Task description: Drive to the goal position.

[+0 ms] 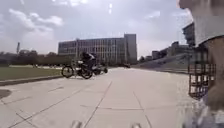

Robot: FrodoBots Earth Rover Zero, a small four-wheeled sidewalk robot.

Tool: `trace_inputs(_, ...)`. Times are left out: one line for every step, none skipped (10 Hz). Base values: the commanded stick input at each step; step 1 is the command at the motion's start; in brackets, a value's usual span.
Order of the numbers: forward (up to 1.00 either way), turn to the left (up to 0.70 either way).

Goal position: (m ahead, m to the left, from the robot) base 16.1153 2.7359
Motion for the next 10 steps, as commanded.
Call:
trace_inputs(0.99,0.04)
trace_inputs(0.99,0.04)
trace_inputs(0.99,0.04)
trace_inputs(0.99,0.04)
trace_inputs(0.99,0.04)
trace_inputs(0.99,0.04)
trace_inputs(0.99,0.04)
trace_inputs(0.99,0.04)
trace_inputs(0.99,0.04)
trace_inputs(0.99,0.04)
